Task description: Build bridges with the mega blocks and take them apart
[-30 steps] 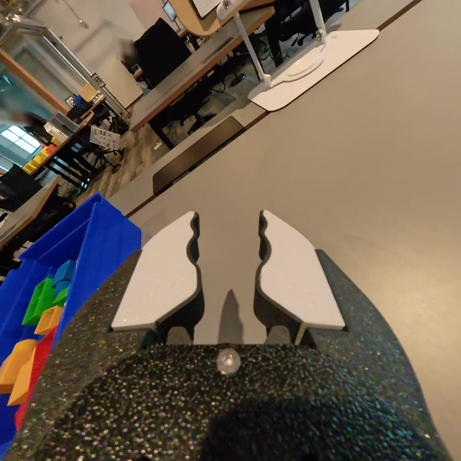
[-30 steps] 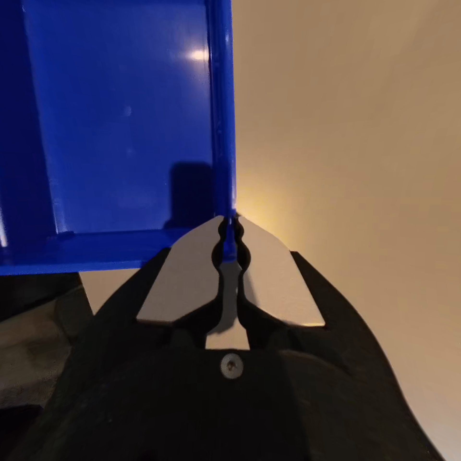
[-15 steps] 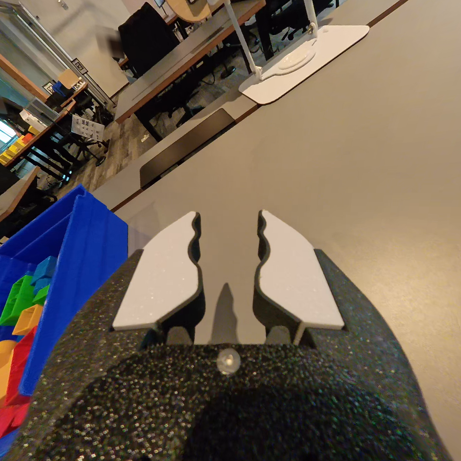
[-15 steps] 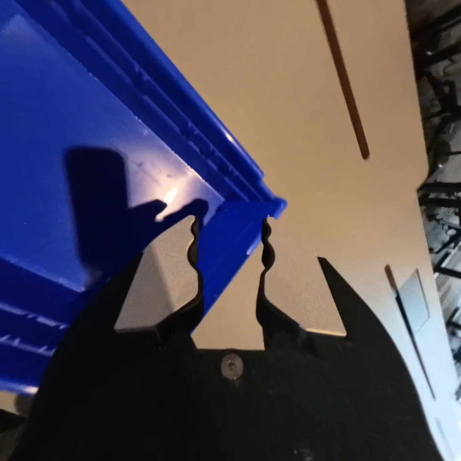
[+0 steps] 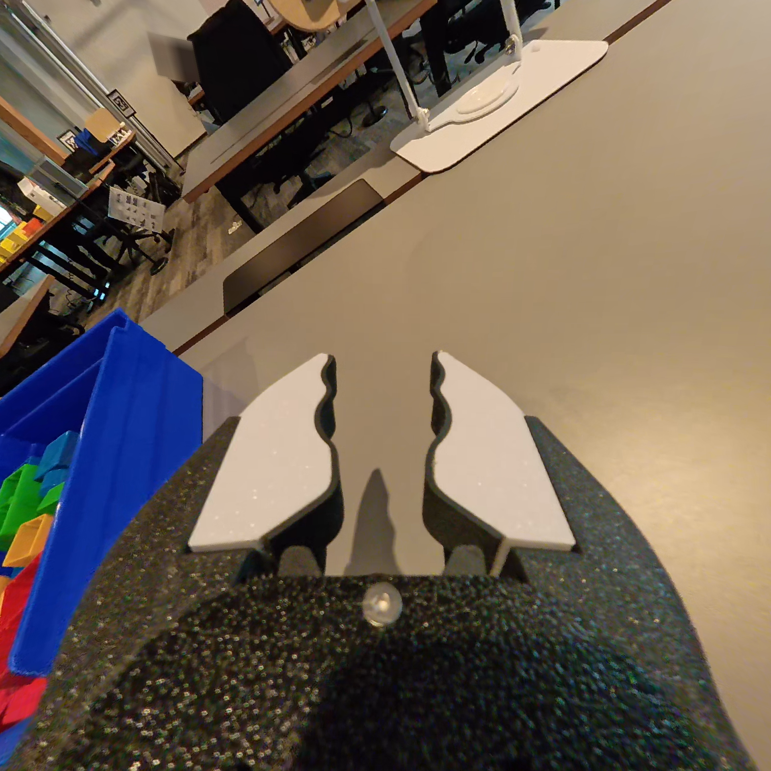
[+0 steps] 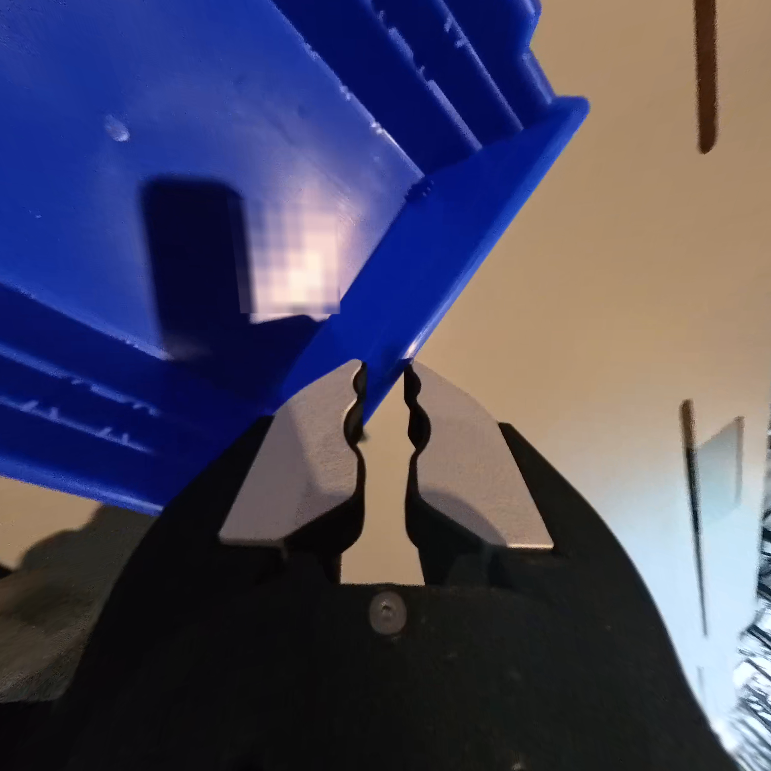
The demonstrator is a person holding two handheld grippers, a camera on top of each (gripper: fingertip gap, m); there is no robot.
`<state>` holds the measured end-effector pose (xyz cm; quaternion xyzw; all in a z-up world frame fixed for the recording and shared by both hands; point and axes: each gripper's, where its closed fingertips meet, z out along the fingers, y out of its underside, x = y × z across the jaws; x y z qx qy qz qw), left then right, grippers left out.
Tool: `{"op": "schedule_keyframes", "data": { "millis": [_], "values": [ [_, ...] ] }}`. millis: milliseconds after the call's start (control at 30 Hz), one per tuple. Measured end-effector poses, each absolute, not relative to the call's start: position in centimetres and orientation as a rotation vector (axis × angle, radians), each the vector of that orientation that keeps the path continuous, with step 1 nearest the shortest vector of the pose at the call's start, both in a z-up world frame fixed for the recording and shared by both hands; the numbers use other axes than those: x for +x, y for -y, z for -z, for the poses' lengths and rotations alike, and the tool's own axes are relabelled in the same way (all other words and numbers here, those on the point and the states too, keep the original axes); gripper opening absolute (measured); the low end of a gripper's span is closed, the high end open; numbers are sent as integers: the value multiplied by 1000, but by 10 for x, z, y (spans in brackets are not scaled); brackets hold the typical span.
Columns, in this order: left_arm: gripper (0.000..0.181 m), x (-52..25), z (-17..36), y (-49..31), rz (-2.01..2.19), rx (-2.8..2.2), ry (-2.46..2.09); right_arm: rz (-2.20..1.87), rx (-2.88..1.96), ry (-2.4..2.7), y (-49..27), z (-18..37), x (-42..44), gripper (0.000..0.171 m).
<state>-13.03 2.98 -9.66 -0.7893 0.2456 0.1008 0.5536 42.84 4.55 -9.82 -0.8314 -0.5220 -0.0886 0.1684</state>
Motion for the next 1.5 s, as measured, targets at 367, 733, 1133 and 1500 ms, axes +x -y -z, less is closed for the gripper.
{"op": "schedule_keyframes", "data": {
  "millis": [367, 733, 1133, 1500],
  "values": [
    [42, -128, 103, -30, -224, -1894, -601, 850, -2097, 1151, -155, 63, 501, 35],
    [42, -127, 106, -30, -224, -1907, -595, 32, -2002, 446, 40, 40, 472, 74],
    [42, -119, 110, -28, -226, -1922, -621, -4, -2314, 664, 67, 114, 452, 39],
    [42, -114, 114, -27, -209, -1933, -639, 147, -2207, 362, -4, 114, 541, 10]
  ]
}}
